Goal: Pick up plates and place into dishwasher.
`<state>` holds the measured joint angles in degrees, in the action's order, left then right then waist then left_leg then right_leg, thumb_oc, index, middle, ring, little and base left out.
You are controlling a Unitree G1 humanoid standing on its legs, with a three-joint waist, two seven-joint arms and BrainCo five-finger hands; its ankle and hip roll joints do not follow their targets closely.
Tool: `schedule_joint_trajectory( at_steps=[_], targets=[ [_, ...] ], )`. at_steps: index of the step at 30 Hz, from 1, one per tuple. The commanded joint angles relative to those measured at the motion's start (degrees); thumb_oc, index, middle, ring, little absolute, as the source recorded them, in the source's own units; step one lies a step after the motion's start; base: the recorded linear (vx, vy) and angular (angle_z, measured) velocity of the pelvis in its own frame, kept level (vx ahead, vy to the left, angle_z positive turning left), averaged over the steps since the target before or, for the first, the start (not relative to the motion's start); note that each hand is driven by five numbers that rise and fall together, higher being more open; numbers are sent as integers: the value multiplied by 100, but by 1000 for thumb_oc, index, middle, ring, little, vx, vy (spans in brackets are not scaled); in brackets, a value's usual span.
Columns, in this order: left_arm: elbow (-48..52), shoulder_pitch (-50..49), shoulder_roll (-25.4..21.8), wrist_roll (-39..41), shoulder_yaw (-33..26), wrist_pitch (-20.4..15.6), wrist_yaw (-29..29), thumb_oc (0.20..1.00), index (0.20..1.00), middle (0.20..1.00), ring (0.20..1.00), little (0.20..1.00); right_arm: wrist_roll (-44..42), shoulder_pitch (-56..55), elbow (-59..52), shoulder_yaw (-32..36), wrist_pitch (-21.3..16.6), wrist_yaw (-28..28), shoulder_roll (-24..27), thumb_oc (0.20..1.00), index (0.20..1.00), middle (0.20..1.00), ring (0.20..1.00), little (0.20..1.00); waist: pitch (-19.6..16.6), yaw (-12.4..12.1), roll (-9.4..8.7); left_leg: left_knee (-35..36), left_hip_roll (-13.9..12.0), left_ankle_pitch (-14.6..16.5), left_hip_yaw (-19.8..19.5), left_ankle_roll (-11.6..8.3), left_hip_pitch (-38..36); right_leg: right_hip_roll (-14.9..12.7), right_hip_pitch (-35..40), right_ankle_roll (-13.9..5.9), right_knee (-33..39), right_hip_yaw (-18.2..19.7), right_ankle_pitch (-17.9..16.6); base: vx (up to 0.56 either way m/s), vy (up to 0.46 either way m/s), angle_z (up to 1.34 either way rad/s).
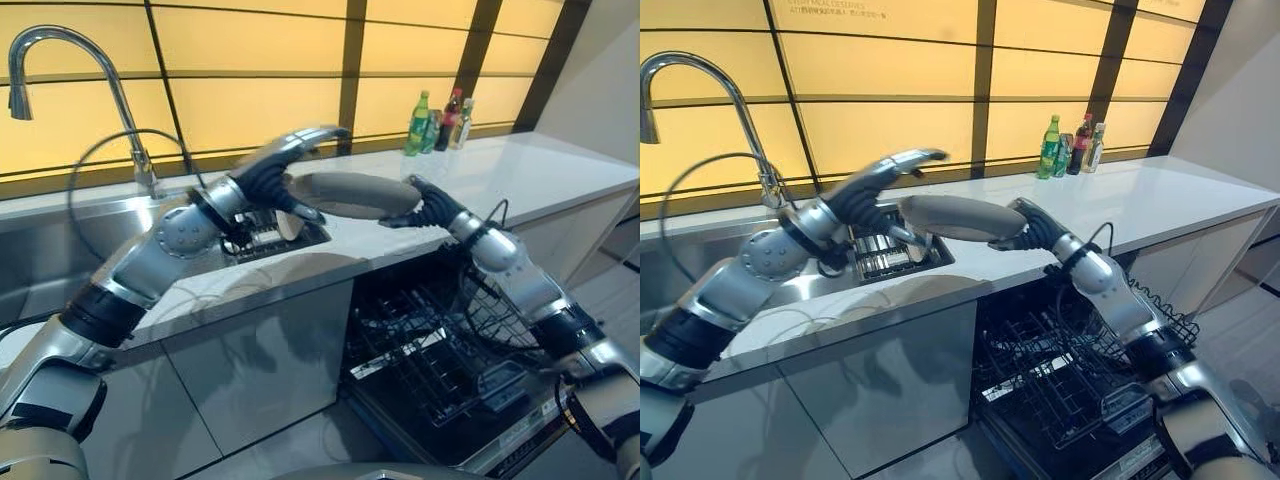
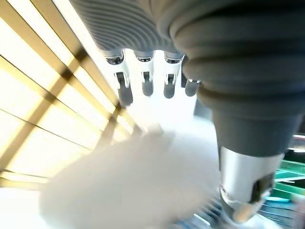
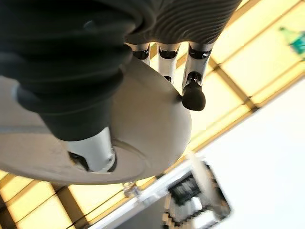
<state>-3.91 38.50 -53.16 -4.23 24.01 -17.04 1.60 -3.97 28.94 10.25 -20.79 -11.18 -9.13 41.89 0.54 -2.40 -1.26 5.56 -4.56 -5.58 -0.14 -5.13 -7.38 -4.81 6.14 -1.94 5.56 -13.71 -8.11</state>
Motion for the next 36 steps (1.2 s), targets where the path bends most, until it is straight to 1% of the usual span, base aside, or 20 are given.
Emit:
schedule_joint_trajectory(
  at_steps=[1, 5, 6, 9, 10, 12, 16, 17, 20, 22, 23, 25, 26, 28, 30, 32, 33, 35, 36],
  targets=[
    [-853, -11, -502, -603, -691, -23, -882, 1000, 1000, 1000, 1000, 1000, -313, -117, -327, 609, -289, -139, 560, 200, 200, 200, 200, 200, 316, 161, 118, -56, 170, 900, 347, 167, -169, -260, 419, -564, -56, 255, 949, 15, 28, -14],
    [-1506, -132, -798, -776, -919, -18, -1280, 1000, 1000, 1000, 1000, 1000, -203, -694, -299, 1004, -329, -297, 857, 200, 200, 200, 200, 200, 349, 327, 141, -56, 154, 902, 484, 154, -188, -248, 383, -587, -56, 347, 923, 21, 37, -15],
    [-1668, -193, -908, -825, -1015, -1, -1436, 1000, 1000, 1000, 1000, 1000, -235, -903, -257, 1134, -284, -344, 931, 200, 200, 200, 200, 200, 355, 382, 148, -56, 149, 903, 530, 150, -194, -248, 374, -598, -56, 376, 916, 25, 33, -19],
    [-1925, -347, -1055, -902, -1237, 106, -1703, 1000, 1000, 1000, 1000, 1000, -134, -1370, -132, 1433, -294, -465, 1010, 200, 200, 200, 200, 200, 385, 483, 160, -56, 142, 909, 626, 141, -212, -247, 357, -612, -56, 437, 905, 21, 36, -18],
    [-2050, -389, -1117, -1037, -1280, 176, -1872, 1000, 1000, 1000, 1000, 1000, -104, -1549, -55, 1509, -225, -535, 1054, 200, 200, 200, 200, 200, 414, 540, 169, -56, 140, 908, 666, 136, -217, -247, 344, -620, -56, 466, 891, 12, 40, -12],
    [-2187, -354, -1250, -1284, -1227, 381, -2081, 1000, 1000, 1000, 1000, 1000, -182, -1808, 24, 1602, -87, -686, 1148, 200, 200, 200, 200, 200, 454, 643, 182, -56, 141, 914, 725, 134, -218, -245, 314, -631, -56, 517, 878, 23, 41, -10],
    [-2621, -45, -1395, -1317, -901, 525, -2258, 1000, 1000, 1000, 1000, 1000, -319, -2046, 233, 1607, -4, -847, 1164, 200, 200, 200, 200, 200, 532, 777, 196, -56, 143, 915, 841, 128, -227, -255, 260, -660, -56, 618, 846, 36, 28, -18],
    [-2704, 6, -1395, -1472, -865, 543, -2265, 1000, 1000, 1000, 1000, 1000, -304, -2095, 271, 1605, 22, -878, 1143, 200, 200, 200, 200, 200, 551, 798, 204, -56, 147, 913, 863, 130, -225, -258, 247, -664, -56, 636, 838, 35, 46, -10],
    [-2894, 259, -1505, -1697, -501, 647, -2349, 1000, 1000, 1000, 1000, 1000, -251, -2108, 387, 1457, 205, -941, 1090, 200, 200, 200, 200, 200, 631, 860, 236, -56, 164, 903, 908, 128, -199, -270, 191, -683, -56, 682, 807, 24, 46, -19],
    [-3062, 563, -1541, -1834, -165, 663, -2392, 1000, 1000, 1000, 1000, 1000, -234, -2034, 511, 1228, 456, -914, 1061, 200, 200, 200, 200, 200, 691, 885, 258, -56, 178, 889, 931, 119, -162, -278, 140, -693, -56, 706, 784, 28, 68, -13],
    [-3123, 749, -1582, -2063, 54, 672, -2397, 1000, 1000, 1000, 1000, 1000, -278, -1978, 644, 1097, 573, -938, 1004, 200, 200, 200, 200, 200, 732, 900, 279, -56, 188, 883, 943, 115, -139, -287, 104, -702, -56, 716, 766, 27, 76, -5],
    [-3235, 1029, -1615, -2228, 396, 755, -2368, 1000, 1000, 1000, 1000, 1000, -293, -1872, 814, 885, 665, -948, 924, 200, 200, 200, 200, 200, 781, 912, 307, -56, 200, 870, 955, 107, -91, -300, 38, -710, -56, 729, 741, 14, 77, -9],
    [-3284, 1248, -1614, -2295, 631, 876, -2313, 1000, 1000, 1000, 1000, 1000, -397, -1762, 930, 716, 704, -900, 847, 200, 200, 200, 200, 200, 817, 909, 316, -56, 207, 860, 950, 104, -52, -304, -7, -710, -56, 739, 727, -28, 84, -8],
    [-3429, 1696, -1571, -2452, 1053, 1087, -2224, 1000, 1000, 1000, 1000, 1000, -539, -1403, 1167, 362, 783, -809, 667, 200, 200, 200, 200, 200, 954, 897, 350, -56, 226, 833, 928, 98, 75, -321, -138, -704, -56, 756, 699, -87, 96, -7],
    [-3614, 2192, -1502, -2453, 1457, 1273, -2215, 1000, 1000, 1000, 1000, 1000, -725, -870, 1376, -16, 1034, -779, 490, 200, 200, 200, 200, 200, 1143, 875, 385, -56, 258, 788, 877, 90, 240, -333, -306, -684, -56, 772, 653, -174, 90, -12],
    [-3821, 2609, -1394, -2456, 1773, 1340, -2274, 1000, 1000, 1000, 1000, 1000, -859, -380, 1625, -351, 1209, -684, 340, 200, 200, 200, 200, 200, 1311, 844, 421, -66, 285, 742, 809, 86, 402, -336, -458, -653, -56, 783, 616, -196, 79, -16],
    [-3860, 2837, -1343, -2539, 1939, 1410, -2273, 1000, 1000, 1000, 1000, 1000, -923, -111, 1780, -495, 1363, -732, 258, 200, 200, 200, 200, 200, 1416, 819, 441, -79, 303, 719, 765, 87, 501, -339, -554, -632, -56, 778, 594, -176, 70, -13],
    [-3910, 3099, -1285, -2678, 2155, 1461, -2272, 1000, 1000, 1000, 1000, 1000, -1044, 205, 2040, -656, 1409, -783, 172, 200, 200, 200, 200, 200, 1525, 774, 462, -101, 315, 678, 716, 79, 638, -354, -675, -610, -56, 757, 556, -147, 55, 0],
    [-3962, 3288, -1248, -2774, 2312, 1514, -2248, 1000, 1000, 1000, 1000, 1000, -1097, 444, 2200, -775, 1490, -852, 122, 200, 200, 200, 200, 200, 1614, 743, 479, -126, 328, 651, 684, 73, 733, -366, -769, -592, -72, 739, 535, -153, 60, 13]
  ],
)
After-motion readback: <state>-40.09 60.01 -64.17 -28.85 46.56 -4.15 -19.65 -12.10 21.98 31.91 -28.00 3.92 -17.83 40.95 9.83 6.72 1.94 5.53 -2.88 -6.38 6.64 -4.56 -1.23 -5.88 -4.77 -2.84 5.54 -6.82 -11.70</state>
